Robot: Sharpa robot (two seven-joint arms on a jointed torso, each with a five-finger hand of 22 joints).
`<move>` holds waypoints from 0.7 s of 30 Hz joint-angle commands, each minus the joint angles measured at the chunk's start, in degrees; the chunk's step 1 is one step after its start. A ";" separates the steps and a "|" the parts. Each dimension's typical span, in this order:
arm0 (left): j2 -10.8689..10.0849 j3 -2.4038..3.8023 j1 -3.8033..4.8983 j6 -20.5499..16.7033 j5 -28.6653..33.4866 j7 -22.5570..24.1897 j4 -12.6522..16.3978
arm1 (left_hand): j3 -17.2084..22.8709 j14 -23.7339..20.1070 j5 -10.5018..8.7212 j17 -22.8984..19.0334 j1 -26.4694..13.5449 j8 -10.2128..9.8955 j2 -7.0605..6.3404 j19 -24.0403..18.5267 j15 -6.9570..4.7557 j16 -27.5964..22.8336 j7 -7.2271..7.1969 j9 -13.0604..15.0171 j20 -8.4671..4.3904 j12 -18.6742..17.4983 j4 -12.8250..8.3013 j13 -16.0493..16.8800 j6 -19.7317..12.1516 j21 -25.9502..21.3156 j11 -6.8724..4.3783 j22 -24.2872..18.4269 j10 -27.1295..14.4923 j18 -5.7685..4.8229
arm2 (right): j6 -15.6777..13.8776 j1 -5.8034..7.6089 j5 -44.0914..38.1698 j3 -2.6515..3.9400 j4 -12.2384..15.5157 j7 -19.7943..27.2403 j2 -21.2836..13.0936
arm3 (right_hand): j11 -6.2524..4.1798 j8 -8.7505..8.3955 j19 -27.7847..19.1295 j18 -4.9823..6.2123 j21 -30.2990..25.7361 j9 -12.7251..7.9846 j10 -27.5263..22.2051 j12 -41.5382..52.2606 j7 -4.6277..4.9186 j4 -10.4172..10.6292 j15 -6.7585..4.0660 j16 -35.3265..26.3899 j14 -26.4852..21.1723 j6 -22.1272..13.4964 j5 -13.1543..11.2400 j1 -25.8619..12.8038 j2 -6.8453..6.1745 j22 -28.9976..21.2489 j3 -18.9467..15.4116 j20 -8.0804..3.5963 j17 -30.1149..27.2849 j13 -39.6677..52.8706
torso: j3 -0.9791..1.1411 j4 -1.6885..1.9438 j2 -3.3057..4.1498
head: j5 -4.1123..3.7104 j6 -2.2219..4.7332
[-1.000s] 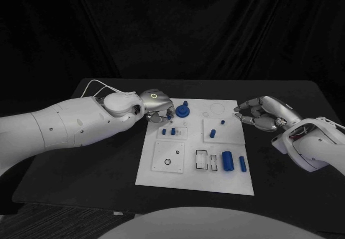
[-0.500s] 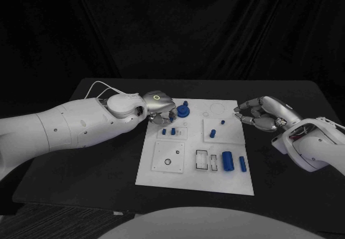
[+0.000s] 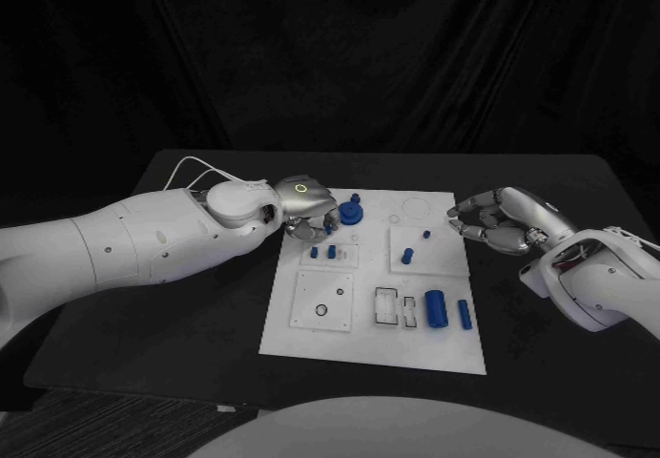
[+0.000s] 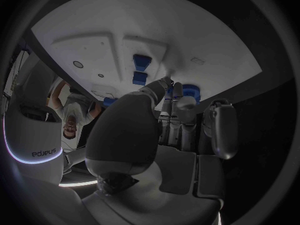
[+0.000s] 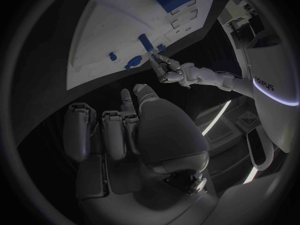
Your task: Assemble the parts on the task board
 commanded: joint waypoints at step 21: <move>-0.50 0.04 -0.31 1.66 -0.01 0.21 0.63 | 0.02 -0.74 -0.47 -0.60 -0.65 -0.38 -0.10 -0.47 0.01 -0.56 -0.14 -0.17 0.13 -0.44 0.23 -0.10 -0.75 -0.56 0.04 10.75 0.41 -0.24 | 0.50 -0.37 -0.34 0.03 -0.14 -1.25 0.15 | -0.08 -0.21 1.53 0.13 -0.18 -0.09 6.32 -0.37 0.04 -0.20 -0.24 -0.28 5.07 0.51 -0.11 0.85 0.08 11.91 0.58 0.14 10.48 14.92 | 0.01 -0.01 0.00 | 0.09 -0.01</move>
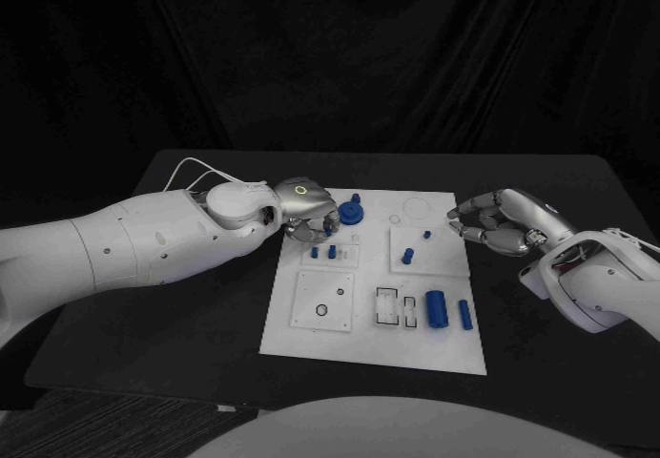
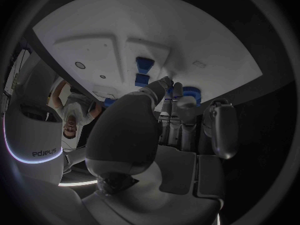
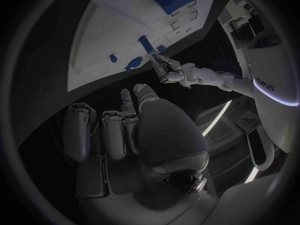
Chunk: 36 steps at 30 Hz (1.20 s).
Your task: Assemble the parts on the task board
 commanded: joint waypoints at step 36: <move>-0.41 0.01 -1.35 -1.90 -0.02 -3.89 -1.75 | 0.03 -3.26 -3.23 -3.57 -2.05 -1.55 -2.25 -2.05 0.57 -1.51 -6.61 -5.44 0.43 -4.84 1.89 -0.66 -19.64 -4.01 1.51 9.96 -7.33 0.34 | -0.05 -0.18 -0.34 0.03 0.67 -0.95 -0.90 | -0.16 -0.27 1.50 0.14 -0.26 -0.11 6.41 -0.21 0.07 -0.56 -0.41 -0.26 5.07 0.55 -0.20 1.08 -0.46 11.90 0.82 0.14 10.52 14.92 | -0.01 0.00 0.00 | -0.41 -0.01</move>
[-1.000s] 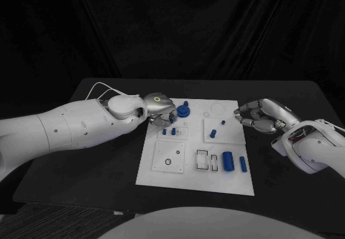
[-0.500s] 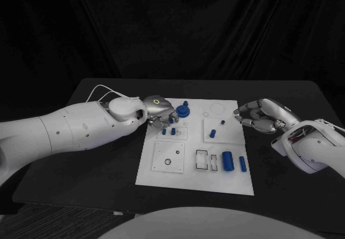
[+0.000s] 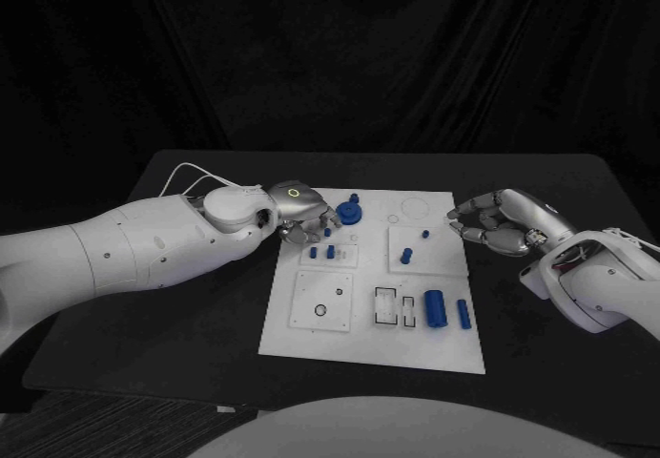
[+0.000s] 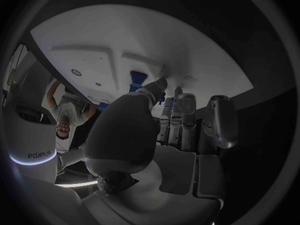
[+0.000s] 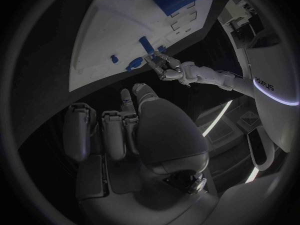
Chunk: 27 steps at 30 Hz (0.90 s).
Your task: Assemble the parts on the task board
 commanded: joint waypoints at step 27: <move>-14.48 -0.10 5.58 7.24 56.66 28.01 4.37 | -22.69 -68.34 -3.80 -36.30 -14.93 -0.67 3.06 -72.07 -1.01 -61.05 3.40 -6.26 0.41 -4.18 13.76 -5.04 -11.99 -67.91 -3.96 -22.88 -42.35 5.93 | 14.63 15.35 -31.24 0.05 -0.55 -15.20 4.22 | 0.21 -4.26 -9.27 4.81 -27.78 -1.02 -40.93 -67.73 -4.14 0.96 -1.54 -18.22 -2.98 -2.23 -27.91 2.72 -12.68 2.02 16.41 -0.81 -12.85 -50.84 | -0.84 0.10 -0.36 | -1.76 -0.01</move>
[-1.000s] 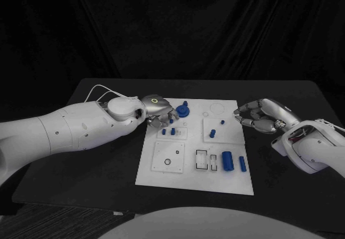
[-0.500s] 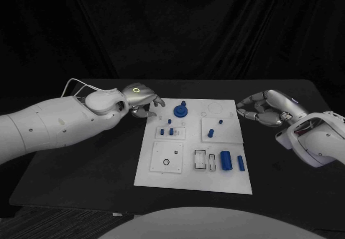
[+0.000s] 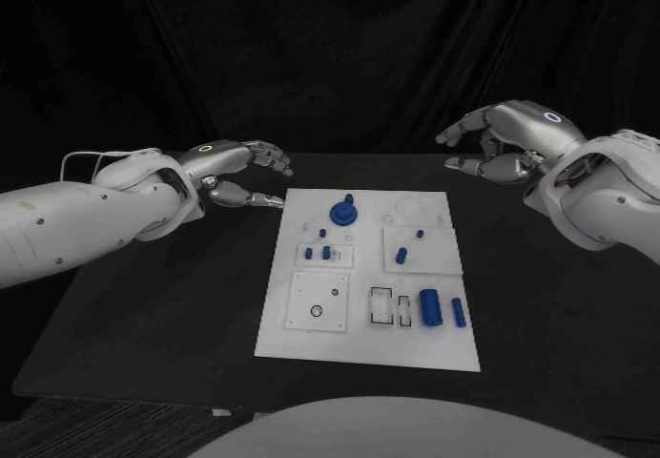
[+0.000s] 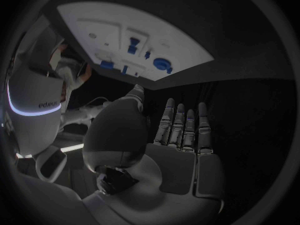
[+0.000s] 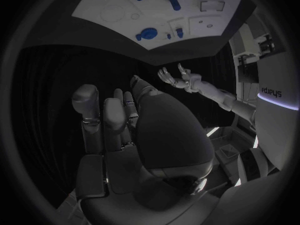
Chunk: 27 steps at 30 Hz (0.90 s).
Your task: Assemble the parts on the task board
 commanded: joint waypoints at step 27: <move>-5.98 -0.03 -5.47 24.76 69.88 22.18 12.30 | -11.85 -6.87 5.52 -11.08 -0.75 -2.34 9.57 -14.42 4.42 -13.89 -4.34 -7.26 8.98 -4.43 0.38 -12.80 -24.89 -4.11 -1.68 -58.14 -20.98 1.29 | 14.97 -5.83 -19.02 -0.03 -5.56 -0.86 7.10 | 0.14 1.07 5.70 -0.38 5.75 1.99 7.31 -7.17 1.66 -4.71 -0.23 4.75 4.08 5.46 5.99 -5.38 -4.06 5.65 8.69 -0.45 6.13 -15.28 | -2.18 0.87 0.41 | -2.95 -0.01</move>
